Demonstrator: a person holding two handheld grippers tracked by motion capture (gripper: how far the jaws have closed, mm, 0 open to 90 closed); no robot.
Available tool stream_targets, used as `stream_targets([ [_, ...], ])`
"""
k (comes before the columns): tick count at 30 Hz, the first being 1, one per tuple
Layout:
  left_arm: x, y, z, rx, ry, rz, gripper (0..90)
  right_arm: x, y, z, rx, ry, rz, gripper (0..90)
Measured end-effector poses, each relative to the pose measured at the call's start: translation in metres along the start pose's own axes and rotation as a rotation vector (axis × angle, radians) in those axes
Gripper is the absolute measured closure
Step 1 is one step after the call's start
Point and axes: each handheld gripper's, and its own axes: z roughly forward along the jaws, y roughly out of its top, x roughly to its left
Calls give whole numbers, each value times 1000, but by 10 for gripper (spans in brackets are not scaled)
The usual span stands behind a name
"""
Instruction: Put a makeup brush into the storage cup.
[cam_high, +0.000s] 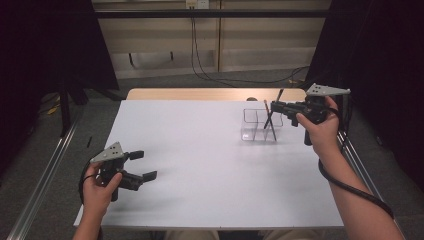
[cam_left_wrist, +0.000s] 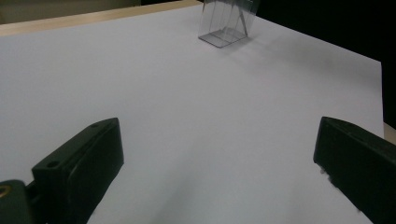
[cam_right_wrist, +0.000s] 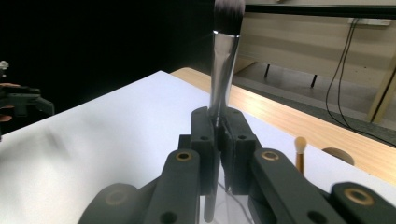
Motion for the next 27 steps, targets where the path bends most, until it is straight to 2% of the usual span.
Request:
stream_targets([
  [9,2,0,0,-3,-2,-1,16,-10,5,3,10,-73,-8,840],
  [16,2,0,0,-4,-2,0,17,-15,5,5,16,-101,-11,840],
  [21,2,-1,0,2,2,-4,17,-19,3,6,39,-140,-28,840],
  [27,2,-2,-1,5,7,-6,17,-25,-3,6,57,-155,-21,840],
])
